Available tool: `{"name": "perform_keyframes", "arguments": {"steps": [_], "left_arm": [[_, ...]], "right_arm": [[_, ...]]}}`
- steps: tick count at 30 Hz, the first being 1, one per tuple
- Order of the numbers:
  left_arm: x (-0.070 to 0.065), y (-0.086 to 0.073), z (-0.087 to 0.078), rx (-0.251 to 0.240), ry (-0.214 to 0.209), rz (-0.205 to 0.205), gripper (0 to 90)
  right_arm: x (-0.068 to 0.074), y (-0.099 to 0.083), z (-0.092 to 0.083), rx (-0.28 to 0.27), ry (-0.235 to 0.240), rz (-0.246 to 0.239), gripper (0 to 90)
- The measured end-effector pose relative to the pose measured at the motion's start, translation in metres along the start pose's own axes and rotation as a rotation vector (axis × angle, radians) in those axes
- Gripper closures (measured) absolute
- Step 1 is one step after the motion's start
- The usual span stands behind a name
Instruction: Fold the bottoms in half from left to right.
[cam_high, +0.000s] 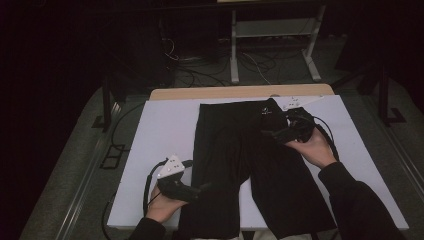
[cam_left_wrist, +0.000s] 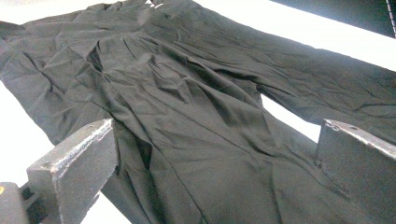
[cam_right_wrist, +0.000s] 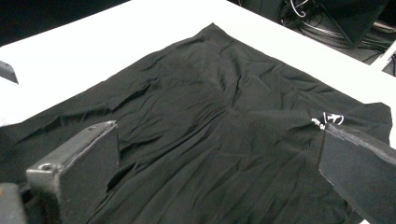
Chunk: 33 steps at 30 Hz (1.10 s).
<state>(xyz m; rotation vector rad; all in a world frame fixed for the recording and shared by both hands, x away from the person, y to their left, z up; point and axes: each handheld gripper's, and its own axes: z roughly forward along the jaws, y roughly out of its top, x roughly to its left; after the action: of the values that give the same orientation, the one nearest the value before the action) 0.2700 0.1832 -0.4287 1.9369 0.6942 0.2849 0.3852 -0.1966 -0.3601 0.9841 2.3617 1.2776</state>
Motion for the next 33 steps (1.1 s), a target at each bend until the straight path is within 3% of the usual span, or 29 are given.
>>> {"name": "perform_keyframes", "arguments": {"steps": [19, 33], "left_arm": [[0.0, 0.0, 0.0, -0.001, -0.008, -0.001, 0.0], [0.0, 0.0, 0.0, -0.005, -0.012, -0.002, 0.0]], "right_arm": [[-0.01, 0.026, 0.037, 0.001, 0.011, 0.013, 0.0], [-0.009, 0.043, 0.059, 0.011, 0.015, 0.002, 0.0]]}}
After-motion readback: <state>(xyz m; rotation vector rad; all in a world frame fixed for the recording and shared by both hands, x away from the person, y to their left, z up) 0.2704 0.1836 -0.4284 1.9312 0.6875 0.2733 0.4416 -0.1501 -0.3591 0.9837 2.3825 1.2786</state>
